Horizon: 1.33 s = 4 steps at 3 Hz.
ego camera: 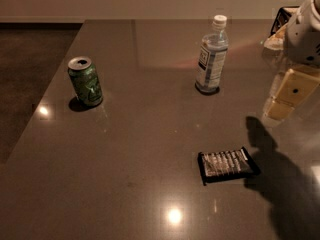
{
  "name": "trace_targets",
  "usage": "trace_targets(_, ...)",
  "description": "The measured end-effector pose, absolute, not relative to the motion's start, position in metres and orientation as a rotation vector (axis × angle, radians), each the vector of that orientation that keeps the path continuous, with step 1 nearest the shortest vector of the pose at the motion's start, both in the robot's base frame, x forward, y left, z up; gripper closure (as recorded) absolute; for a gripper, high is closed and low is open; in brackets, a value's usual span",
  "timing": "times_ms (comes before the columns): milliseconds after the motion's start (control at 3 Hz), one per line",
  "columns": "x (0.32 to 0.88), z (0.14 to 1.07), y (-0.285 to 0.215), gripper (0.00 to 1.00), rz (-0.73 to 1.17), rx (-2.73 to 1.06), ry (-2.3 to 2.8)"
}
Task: Knock blue plastic bottle over
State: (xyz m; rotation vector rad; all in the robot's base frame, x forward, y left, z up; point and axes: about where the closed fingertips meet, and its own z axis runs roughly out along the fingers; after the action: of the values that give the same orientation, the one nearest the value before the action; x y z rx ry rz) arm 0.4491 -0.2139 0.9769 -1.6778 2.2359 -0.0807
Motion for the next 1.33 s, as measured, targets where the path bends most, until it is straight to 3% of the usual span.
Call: trace_targets(1333,0.546,0.958,-0.200,0.00,0.014,-1.243,2.232)
